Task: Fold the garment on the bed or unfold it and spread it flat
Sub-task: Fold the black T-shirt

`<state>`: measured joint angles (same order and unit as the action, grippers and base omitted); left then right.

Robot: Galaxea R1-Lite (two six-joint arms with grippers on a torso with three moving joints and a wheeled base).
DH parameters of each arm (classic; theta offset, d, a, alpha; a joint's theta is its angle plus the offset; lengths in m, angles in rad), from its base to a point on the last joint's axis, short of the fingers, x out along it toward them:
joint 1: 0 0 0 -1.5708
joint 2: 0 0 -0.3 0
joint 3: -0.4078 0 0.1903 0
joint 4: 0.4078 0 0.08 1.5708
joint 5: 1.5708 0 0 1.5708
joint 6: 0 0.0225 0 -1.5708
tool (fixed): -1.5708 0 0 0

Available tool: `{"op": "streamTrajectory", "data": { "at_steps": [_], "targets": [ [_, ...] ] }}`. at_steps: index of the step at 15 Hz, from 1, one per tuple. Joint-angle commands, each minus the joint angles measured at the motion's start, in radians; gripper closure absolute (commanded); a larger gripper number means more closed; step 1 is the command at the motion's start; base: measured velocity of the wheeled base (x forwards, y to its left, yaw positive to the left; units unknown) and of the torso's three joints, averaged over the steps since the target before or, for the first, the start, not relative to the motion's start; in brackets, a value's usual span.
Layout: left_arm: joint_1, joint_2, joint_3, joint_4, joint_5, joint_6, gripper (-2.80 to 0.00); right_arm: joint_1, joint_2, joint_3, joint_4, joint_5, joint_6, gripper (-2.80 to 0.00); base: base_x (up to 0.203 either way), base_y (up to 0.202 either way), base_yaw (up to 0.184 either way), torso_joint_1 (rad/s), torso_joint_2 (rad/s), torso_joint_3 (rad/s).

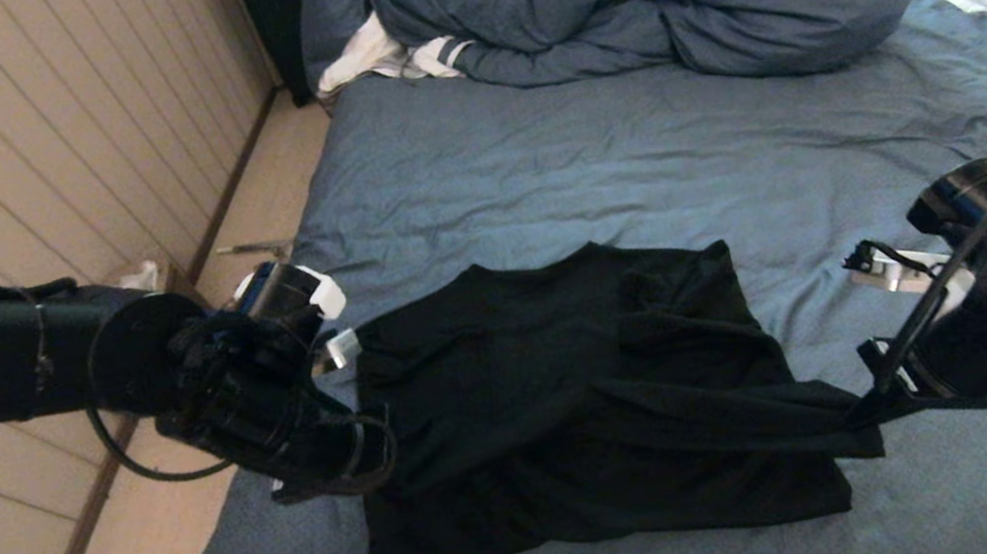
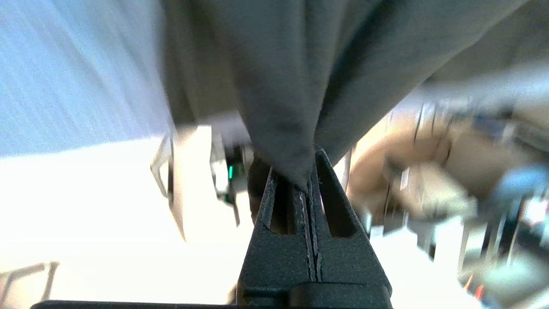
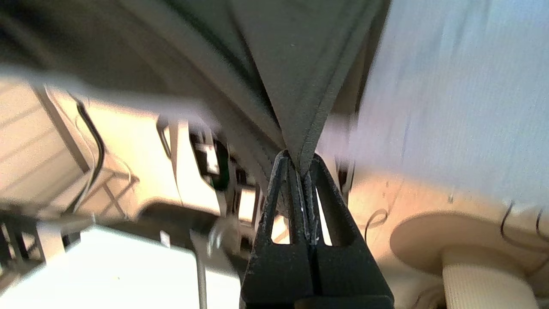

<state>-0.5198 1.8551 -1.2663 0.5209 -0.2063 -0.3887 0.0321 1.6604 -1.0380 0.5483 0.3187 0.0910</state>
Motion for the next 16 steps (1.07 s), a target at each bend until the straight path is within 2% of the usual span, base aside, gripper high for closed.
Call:
{"op": "streamTrajectory", "data": {
  "at_steps": [1,4,6,8,13,16],
  "targets": [
    [-0.050,-0.151,0.112,0.004,-0.002,-0.006,0.00,0.005,-0.151,0.099,0.004,0.002,0.000,0.00,0.000,0.000,0.000,0.000,0.00,0.000],
    [-0.097,-0.320,0.261,0.017,0.000,-0.027,0.00,0.008,-0.350,0.221,0.037,-0.001,-0.002,0.00,0.000,0.000,0.000,0.000,0.00,0.000],
    [-0.126,-0.418,0.315,0.066,0.002,-0.035,0.00,0.011,-0.460,0.252,0.154,-0.002,-0.014,0.00,0.000,0.000,0.000,0.000,0.00,0.000],
    [-0.173,-0.452,0.314,0.183,0.001,-0.055,0.00,0.015,-0.540,0.273,0.253,-0.003,-0.035,0.00,0.000,0.000,0.000,0.000,0.00,0.000],
    [-0.283,-0.451,0.213,0.343,-0.007,-0.125,0.00,0.096,-0.574,0.214,0.463,0.000,-0.040,0.00,0.000,0.000,0.000,0.000,0.00,0.000],
    [-0.379,-0.448,0.184,0.394,-0.010,-0.178,0.00,0.155,-0.597,0.173,0.562,0.005,-0.035,0.00,0.000,0.000,0.000,0.000,0.00,0.000]
  ]
}}
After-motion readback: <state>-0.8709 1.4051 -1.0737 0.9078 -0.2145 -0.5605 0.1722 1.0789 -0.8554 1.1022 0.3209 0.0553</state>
